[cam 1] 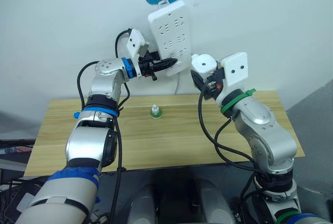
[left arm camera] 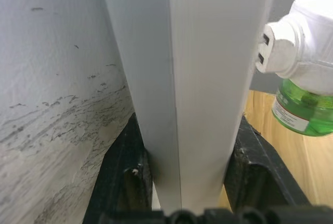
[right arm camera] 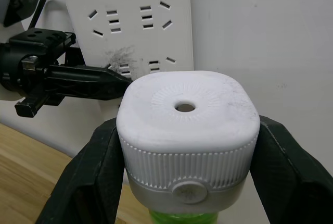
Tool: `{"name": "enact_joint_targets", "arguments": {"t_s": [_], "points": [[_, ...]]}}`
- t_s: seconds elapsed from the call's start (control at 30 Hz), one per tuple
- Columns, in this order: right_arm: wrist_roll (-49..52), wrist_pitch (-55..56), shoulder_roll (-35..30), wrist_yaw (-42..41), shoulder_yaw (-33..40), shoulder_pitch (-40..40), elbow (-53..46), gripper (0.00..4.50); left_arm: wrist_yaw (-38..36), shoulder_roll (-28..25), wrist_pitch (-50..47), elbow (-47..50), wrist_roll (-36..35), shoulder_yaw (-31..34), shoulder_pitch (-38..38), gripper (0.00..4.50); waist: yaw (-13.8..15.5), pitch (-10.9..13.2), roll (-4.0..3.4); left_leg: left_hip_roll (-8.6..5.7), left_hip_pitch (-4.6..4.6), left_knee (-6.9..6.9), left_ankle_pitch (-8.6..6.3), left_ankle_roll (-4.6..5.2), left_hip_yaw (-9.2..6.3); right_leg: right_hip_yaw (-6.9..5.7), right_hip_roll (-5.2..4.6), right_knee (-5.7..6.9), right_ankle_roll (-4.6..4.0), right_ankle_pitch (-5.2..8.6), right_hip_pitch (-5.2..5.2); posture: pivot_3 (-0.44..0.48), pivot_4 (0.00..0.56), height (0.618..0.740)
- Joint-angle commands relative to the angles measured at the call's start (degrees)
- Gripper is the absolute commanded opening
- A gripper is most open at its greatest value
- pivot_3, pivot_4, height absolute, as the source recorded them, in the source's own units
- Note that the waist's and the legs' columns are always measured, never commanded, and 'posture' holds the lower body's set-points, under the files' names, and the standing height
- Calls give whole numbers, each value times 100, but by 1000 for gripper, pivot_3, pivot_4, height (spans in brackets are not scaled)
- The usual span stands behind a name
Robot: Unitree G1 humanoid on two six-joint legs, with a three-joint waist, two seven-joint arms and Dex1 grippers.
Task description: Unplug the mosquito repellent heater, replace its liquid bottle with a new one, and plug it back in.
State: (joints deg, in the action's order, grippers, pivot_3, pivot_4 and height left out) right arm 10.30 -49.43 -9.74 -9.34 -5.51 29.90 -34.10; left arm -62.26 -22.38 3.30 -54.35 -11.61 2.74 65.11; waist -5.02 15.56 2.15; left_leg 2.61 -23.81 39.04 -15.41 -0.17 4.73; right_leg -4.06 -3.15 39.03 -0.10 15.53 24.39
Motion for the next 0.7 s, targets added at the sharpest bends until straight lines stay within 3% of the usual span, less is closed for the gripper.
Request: {"name": "enact_joint_targets", "arguments": {"t_s": [0.03,0.2,0.33,0.53,0.7], "points": [[142,120,22,-37,309,-45,-158,2919,226,-181,17,308,-36,189,-217,2978,-3,1,-1,0,1,0,9,-16,2,2,0,0,0,0,0,-249,298,740],[313,227,55,-84,654,-161,107,2919,587,-379,-383,1316,-193,358,-1058,4437,-71,3,-5,6,10,-2,12,-20,8,7,0,5,-7,-5,-1,-221,290,740],[614,181,176,-11,1240,-151,526,2919,1099,-555,-940,2836,-394,621,-2206,4475,-164,6,-10,13,25,-15,17,-27,10,12,5,10,-16,-11,-2,-210,286,740],[1574,-455,735,368,2426,130,1016,2919,1770,-499,-1550,5631,-717,763,-4024,4475,-61,13,-17,11,14,-25,16,-30,11,13,-1,-7,-17,-11,-2,-176,281,740],[3279,-1372,1573,1349,3972,694,1455,2919,2097,-24,-2146,7226,-868,-122,-4653,4475,106,22,-31,3,5,-24,15,-28,4,14,-6,-10,-17,-11,-3,-146,285,740]]}}
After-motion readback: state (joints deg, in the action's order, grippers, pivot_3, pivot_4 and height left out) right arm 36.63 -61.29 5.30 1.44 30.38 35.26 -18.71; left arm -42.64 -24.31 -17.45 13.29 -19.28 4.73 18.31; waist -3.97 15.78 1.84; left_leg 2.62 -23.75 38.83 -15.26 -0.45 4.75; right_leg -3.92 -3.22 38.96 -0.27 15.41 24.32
